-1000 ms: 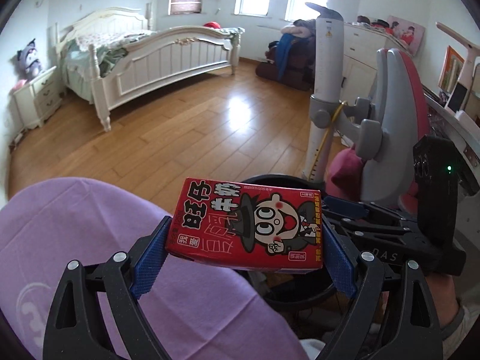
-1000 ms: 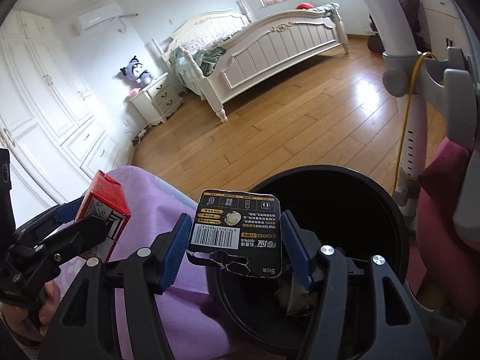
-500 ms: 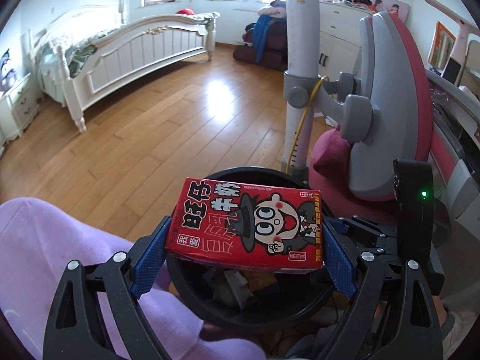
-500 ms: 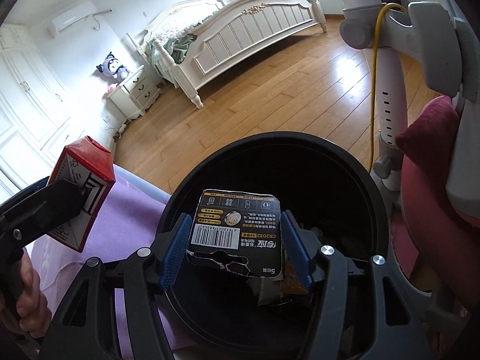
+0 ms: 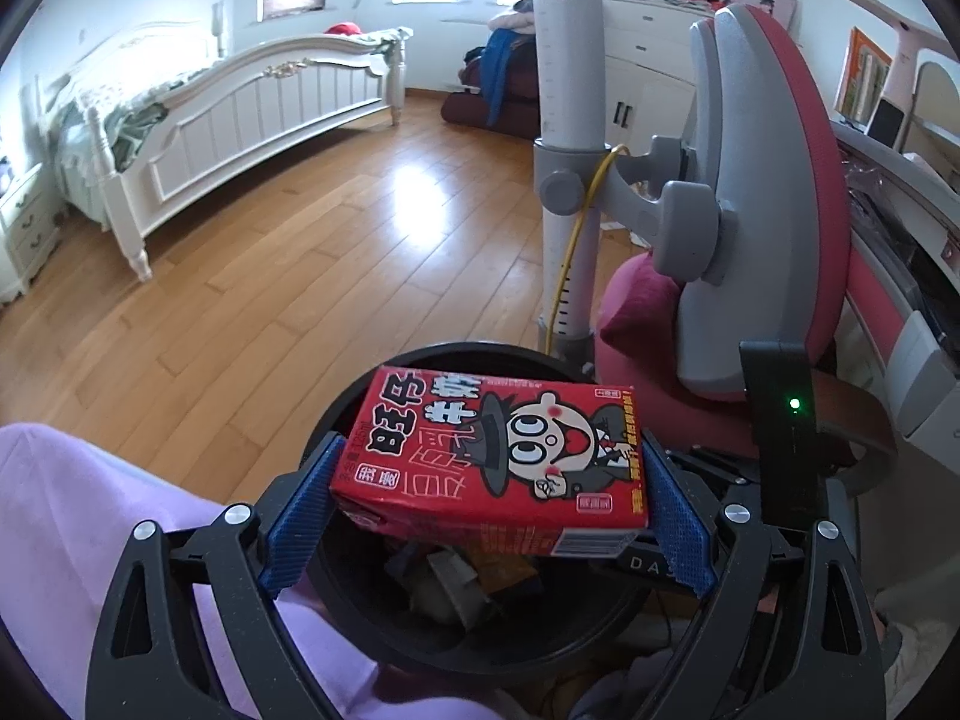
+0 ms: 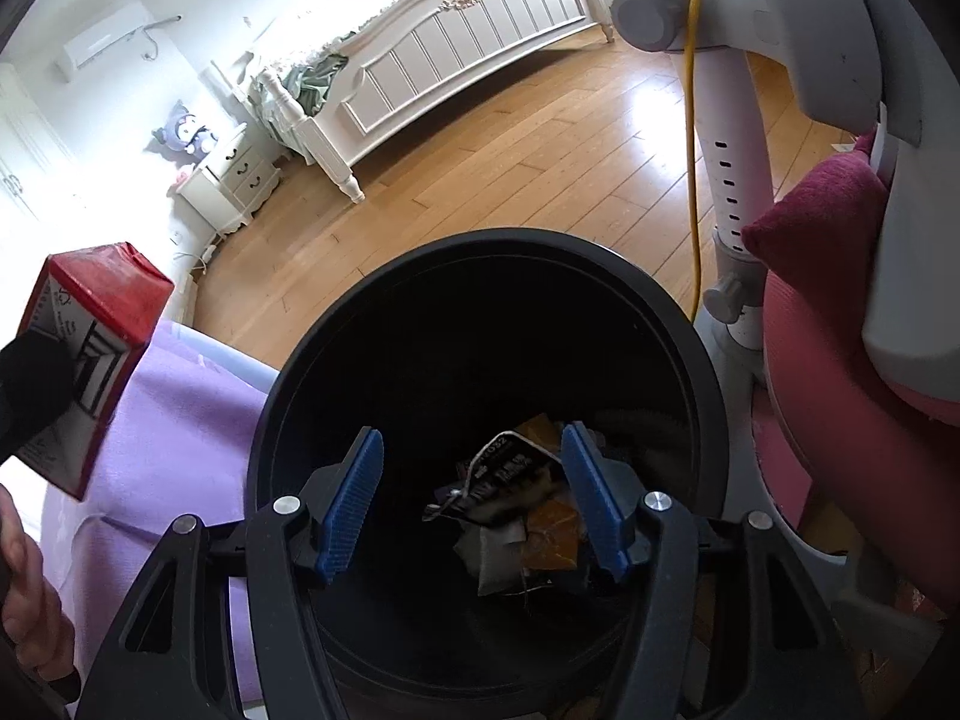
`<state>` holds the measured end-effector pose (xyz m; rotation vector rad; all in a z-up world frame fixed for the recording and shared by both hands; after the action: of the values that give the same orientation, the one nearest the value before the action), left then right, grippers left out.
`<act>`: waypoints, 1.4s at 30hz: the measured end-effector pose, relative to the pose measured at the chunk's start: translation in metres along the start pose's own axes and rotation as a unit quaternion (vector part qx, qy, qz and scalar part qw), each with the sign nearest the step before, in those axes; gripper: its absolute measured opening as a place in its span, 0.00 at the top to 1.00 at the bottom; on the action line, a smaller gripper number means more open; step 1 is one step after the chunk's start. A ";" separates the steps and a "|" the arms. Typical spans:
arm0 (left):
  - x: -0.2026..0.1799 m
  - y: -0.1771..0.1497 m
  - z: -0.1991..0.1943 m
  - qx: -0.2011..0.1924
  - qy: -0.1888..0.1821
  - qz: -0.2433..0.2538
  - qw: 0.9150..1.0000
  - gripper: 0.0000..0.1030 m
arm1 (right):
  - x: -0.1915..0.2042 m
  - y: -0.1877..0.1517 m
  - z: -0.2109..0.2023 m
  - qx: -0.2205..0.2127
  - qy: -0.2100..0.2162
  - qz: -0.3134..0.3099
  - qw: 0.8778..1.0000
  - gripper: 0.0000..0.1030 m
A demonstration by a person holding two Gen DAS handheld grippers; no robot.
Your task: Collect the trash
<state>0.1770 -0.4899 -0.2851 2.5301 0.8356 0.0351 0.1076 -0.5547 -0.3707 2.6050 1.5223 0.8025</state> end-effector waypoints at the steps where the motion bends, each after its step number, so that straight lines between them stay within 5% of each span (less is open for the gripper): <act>1: 0.000 -0.001 -0.001 0.001 -0.003 -0.001 1.000 0.12 | -0.001 -0.001 -0.001 -0.001 -0.002 0.001 1.000 0.34; 5: 0.000 -0.004 -0.008 -0.006 -0.005 -0.003 1.000 0.05 | 0.003 -0.007 -0.005 -0.003 -0.008 0.000 1.000 0.32; 19: 0.003 -0.023 -0.069 -0.051 0.002 -0.003 0.999 0.05 | 0.045 -0.017 -0.033 -0.031 -0.012 -0.020 0.999 0.23; 26: 0.048 -0.059 -0.112 -0.085 0.072 -0.054 0.992 0.05 | 0.100 -0.021 -0.045 -0.048 -0.021 -0.039 0.998 0.13; 31: 0.105 -0.099 -0.147 -0.094 0.120 -0.128 0.980 0.05 | 0.162 -0.026 -0.055 -0.085 -0.022 -0.081 0.993 0.05; 36: 0.158 -0.143 -0.198 -0.139 0.189 -0.187 0.954 0.05 | 0.227 -0.034 -0.061 -0.126 -0.037 -0.123 0.984 0.05; 42: 0.199 -0.192 -0.246 -0.173 0.236 -0.231 0.928 0.05 | 0.292 -0.055 -0.049 -0.126 -0.038 -0.175 0.976 0.05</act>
<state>0.1909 -0.1362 -0.1758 1.9602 1.4520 0.6011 0.1561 -0.2985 -0.2209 2.0859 1.6657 0.7883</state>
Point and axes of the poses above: each gripper's, at about its wrist camera, not at the fingertips, and z roughly the way its jaws point, x to its left, y to its top, the point moved 9 cm from there along z, roughly the way its jaws point, and after that the axes turned 15 degrees about x, right-handed, at the moved point
